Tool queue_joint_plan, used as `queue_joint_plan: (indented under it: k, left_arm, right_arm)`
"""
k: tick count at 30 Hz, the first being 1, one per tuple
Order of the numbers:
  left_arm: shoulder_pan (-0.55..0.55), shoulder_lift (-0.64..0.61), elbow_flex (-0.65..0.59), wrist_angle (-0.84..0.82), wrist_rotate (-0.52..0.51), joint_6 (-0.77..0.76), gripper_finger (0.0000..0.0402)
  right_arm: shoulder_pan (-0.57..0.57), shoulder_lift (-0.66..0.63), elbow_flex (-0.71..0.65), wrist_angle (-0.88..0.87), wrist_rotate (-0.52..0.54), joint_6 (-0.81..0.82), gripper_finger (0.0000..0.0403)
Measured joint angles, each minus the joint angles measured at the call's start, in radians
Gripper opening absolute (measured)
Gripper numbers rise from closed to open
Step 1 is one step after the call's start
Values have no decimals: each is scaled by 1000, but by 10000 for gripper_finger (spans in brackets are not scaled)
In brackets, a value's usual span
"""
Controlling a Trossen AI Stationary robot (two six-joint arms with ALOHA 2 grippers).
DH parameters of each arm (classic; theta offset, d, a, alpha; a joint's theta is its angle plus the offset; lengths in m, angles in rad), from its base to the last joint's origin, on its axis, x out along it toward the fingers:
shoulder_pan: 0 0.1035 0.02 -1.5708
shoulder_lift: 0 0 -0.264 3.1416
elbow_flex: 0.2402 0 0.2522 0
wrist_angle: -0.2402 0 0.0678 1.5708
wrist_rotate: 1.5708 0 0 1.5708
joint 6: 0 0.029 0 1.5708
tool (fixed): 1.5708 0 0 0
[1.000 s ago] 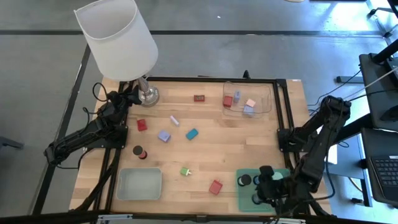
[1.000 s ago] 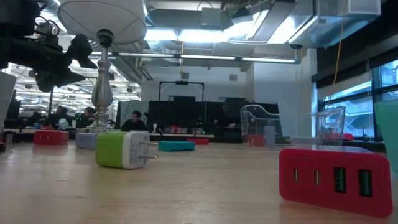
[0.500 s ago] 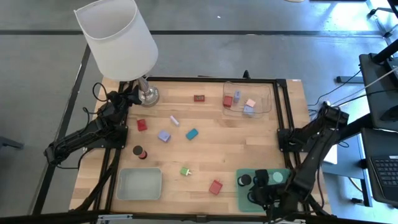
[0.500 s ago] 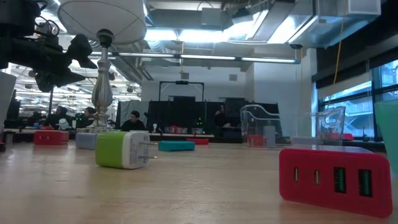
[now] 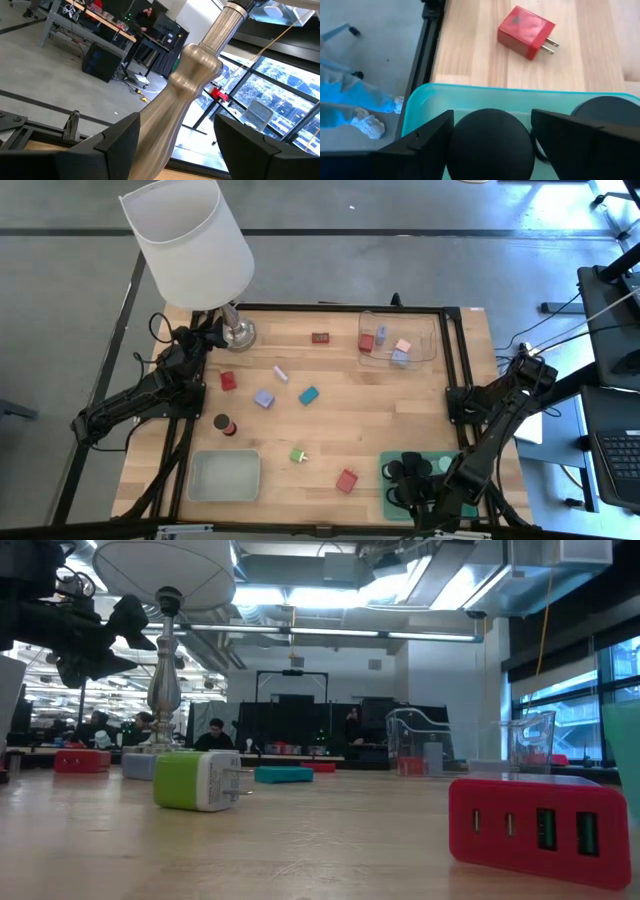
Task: Pick & Place Office items
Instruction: Put the blue hourglass into the green bin, then put the green charger adapter into the transparent bin
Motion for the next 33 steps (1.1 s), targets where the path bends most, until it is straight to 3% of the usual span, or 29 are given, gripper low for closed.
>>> queue_joint_plan:
  k: [3,10,14,21,28,31,33]
  left_arm:
    - [0,0,0,0,0,0,251]
    - [0,0,0,0,0,0,251]
    - [0,0,0,0,0,0,251]
    - [0,0,0,0,0,0,251]
    - [0,0,0,0,0,0,251]
    - [0,0,0,0,0,0,251]
    - [0,0,0,0,0,0,251]
  right_arm:
    - [-12,-1,0,0,-12,33,272]
    - [-59,-92,0,-1,-182,77,274]
    - [-76,-146,0,-1,-191,52,274]
    - [-113,-216,0,19,-30,-204,274]
    - [-213,-238,0,175,186,-409,275]
    - [-293,-236,0,220,192,-411,275]
    - [-357,-234,0,229,203,-322,275]
